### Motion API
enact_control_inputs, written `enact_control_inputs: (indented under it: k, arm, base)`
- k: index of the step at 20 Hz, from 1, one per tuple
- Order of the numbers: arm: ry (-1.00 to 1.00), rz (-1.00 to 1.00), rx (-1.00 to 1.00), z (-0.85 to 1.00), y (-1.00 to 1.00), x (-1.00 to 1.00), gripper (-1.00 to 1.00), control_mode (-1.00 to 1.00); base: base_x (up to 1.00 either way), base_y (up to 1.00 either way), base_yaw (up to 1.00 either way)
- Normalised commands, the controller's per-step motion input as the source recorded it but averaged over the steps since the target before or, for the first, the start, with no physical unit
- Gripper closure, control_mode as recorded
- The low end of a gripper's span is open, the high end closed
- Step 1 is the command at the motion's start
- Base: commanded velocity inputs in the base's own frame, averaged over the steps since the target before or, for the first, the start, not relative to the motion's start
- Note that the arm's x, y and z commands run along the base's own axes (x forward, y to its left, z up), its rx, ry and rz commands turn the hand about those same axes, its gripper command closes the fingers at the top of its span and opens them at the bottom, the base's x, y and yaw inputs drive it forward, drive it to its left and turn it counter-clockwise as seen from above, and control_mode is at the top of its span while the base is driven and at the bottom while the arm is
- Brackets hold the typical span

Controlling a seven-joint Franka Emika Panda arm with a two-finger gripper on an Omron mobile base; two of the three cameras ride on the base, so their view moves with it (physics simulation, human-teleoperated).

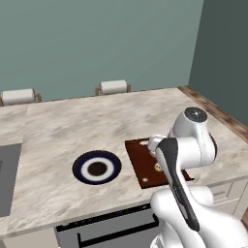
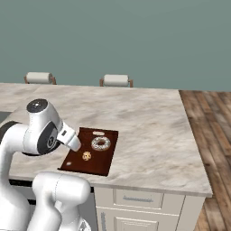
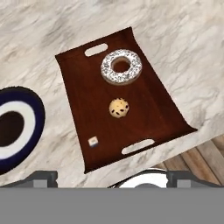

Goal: Move the dessert items from the plate to the tray.

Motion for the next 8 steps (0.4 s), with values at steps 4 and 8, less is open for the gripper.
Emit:
enact_control_inputs:
  k: [4,8]
  arm:
    - [-0.12,0.0,-0.01,0.07,0.26,-0.48,-1.0,-1.0]
    - [-0.1,0.0,-0.03,0.02,0.48,-0.21,-1.0,-1.0]
  base:
    - [0.0,0.0,0.0]
    - [0.0,0.0,0.0]
